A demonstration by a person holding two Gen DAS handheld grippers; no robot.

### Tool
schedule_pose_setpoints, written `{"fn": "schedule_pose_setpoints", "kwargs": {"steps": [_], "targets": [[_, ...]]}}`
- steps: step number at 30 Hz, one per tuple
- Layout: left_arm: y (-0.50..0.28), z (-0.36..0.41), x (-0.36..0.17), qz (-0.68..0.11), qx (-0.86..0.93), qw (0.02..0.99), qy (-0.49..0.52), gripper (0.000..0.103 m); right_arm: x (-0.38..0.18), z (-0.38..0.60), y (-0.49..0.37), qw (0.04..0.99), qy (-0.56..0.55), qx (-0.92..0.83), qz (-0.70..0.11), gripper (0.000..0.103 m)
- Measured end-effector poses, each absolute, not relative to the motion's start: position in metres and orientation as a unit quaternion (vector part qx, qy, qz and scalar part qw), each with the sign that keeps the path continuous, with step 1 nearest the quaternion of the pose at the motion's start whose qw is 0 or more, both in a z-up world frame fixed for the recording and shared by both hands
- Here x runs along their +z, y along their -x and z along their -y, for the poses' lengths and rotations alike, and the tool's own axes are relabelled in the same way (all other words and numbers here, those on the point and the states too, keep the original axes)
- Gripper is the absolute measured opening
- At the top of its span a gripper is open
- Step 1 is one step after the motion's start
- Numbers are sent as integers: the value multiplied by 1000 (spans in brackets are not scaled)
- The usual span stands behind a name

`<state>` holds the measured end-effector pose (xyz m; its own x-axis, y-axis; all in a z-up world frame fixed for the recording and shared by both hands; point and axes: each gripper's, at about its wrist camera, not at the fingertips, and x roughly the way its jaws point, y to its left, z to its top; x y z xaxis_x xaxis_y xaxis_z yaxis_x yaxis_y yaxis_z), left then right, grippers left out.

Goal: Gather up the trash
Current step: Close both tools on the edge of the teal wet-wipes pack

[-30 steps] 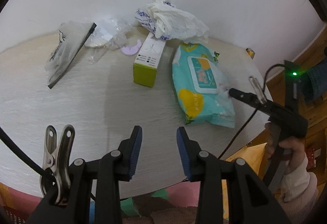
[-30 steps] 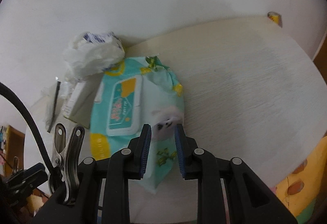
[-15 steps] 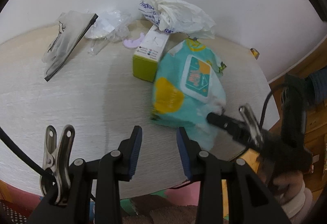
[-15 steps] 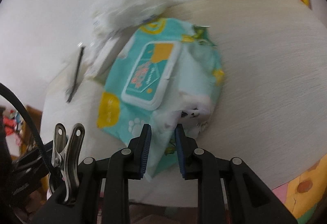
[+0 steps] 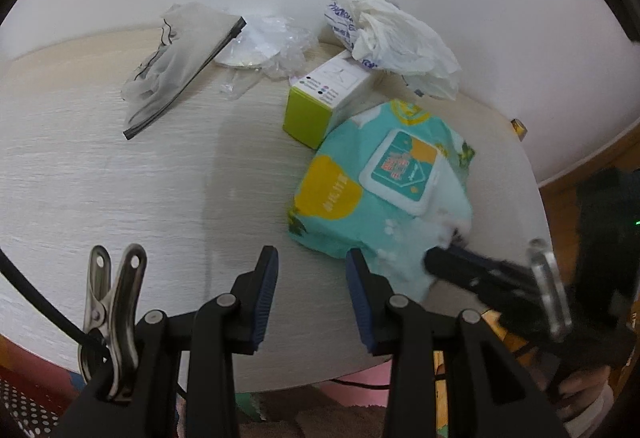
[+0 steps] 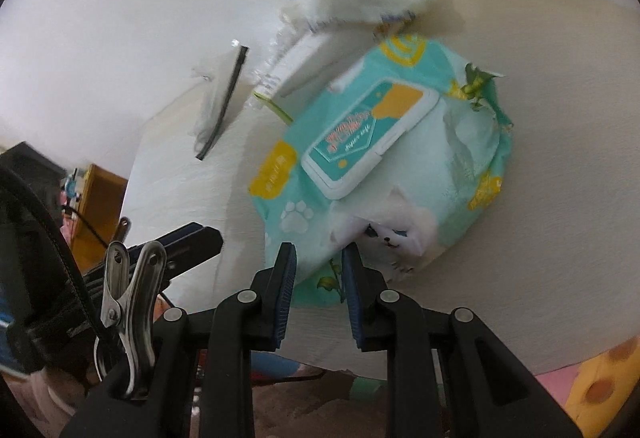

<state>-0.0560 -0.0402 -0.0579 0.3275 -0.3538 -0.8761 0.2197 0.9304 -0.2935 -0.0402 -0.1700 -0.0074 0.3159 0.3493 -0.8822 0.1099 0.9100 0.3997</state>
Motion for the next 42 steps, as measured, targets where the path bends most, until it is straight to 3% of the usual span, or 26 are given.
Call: {"fn": "schedule_pose_setpoints", "kwargs": {"steps": [12, 15, 26, 42], "targets": [[48, 61, -63, -564, -187, 802, 63, 48, 39, 196, 35, 826, -101, 66, -550, 28], [48, 66, -66, -567, -187, 800, 65, 52, 39, 211, 23, 835, -69, 41, -544, 35], [48, 77, -78, -579, -173, 793, 74, 56, 8, 236, -43, 821, 23, 72, -566, 37], [42, 73, -95, -590, -148, 788, 90, 71, -9, 256, -5, 796, -82, 41, -598, 37]]}}
